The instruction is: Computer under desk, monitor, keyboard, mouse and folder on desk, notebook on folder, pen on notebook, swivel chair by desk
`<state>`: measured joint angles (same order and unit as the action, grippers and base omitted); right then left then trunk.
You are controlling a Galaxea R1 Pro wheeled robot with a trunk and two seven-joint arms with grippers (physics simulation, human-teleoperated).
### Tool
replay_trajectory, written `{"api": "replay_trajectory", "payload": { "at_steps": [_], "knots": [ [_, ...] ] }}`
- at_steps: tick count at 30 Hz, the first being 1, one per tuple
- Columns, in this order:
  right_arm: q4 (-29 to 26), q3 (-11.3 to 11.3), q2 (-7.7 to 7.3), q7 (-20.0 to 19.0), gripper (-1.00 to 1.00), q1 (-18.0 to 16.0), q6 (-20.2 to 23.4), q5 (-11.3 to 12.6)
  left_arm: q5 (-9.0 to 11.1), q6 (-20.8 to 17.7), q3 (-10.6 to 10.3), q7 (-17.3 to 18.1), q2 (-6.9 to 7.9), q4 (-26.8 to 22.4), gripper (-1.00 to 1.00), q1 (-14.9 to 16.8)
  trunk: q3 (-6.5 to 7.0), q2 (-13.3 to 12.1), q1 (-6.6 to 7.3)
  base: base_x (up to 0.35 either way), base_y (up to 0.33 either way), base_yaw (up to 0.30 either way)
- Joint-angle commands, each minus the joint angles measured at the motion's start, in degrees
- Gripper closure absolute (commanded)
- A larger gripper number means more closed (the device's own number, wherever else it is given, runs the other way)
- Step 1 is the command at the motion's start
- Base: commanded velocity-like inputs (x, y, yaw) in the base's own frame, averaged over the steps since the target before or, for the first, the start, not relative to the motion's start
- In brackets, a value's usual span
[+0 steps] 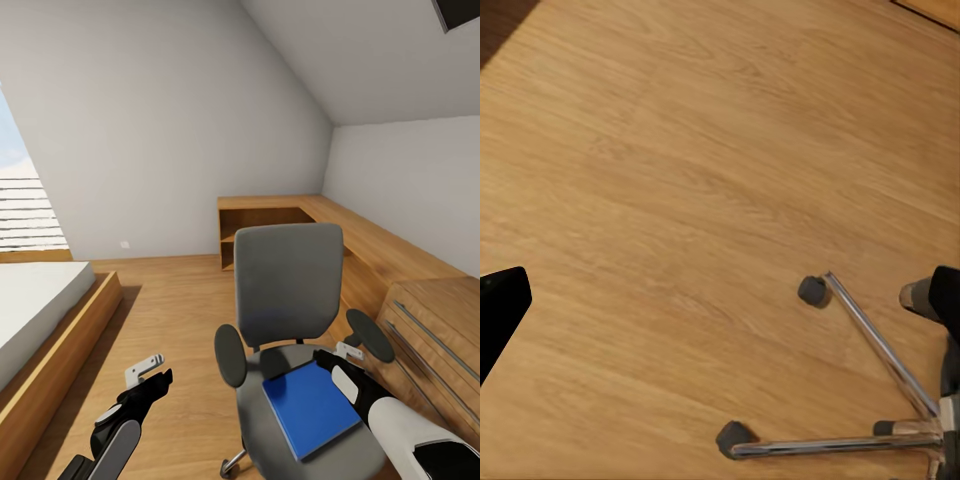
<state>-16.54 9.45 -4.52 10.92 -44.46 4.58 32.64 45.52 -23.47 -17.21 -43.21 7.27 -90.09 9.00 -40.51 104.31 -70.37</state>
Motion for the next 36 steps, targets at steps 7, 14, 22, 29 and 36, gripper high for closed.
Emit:
{"api": "replay_trajectory", "payload": {
  "at_steps": [7, 14, 22, 29, 36],
  "knots": [
    [-0.2, 0.5, -0.05, 0.5, -1.0, 0.0, 0.4, 0.3, 0.3, -0.1, -0.1, -0.4, 0.08, -0.1, -1.0, 0.1, -0.06, 0.0, 0.0, 0.071, -0.046, 0.0],
    [-0.2, 0.5, -0.05, 0.5, -1.0, 0.0, 0.4, 0.3, 0.3, -0.1, -0.1, -0.4, 0.04, -0.1, -1.0, 0.1, -0.06, 0.0, 0.0, 0.016, -0.012, 0.0],
    [-0.1, 0.6, -0.12, 0.5, -1.0, 0.0, 0.4, 0.3, 0.3, -0.1, -0.1, -0.7, 0.01, -0.2, -1.0, 0.1, -1.13, 2.4, -1.32, 0.001, 0.0, 0.0],
    [-0.1, 0.6, -0.06, 0.5, -1.0, 0.0, 0.3, 0.2, 0.3, -0.1, -0.1, -0.7, -0.05, -0.2, -1.0, 0.1, -2.39, 5.2, -2.86, 0.0, 0.0, 0.0],
    [-0.1, 0.6, -0.05, 0.5, -1.0, 0.0, 0.3, 0.2, 0.3, -0.1, -0.1, -0.6, -0.06, -0.2, -1.0, 0.1, -3.47, 7.6, -4.17, 0.0, 0.0, 0.0]
  ]
}}
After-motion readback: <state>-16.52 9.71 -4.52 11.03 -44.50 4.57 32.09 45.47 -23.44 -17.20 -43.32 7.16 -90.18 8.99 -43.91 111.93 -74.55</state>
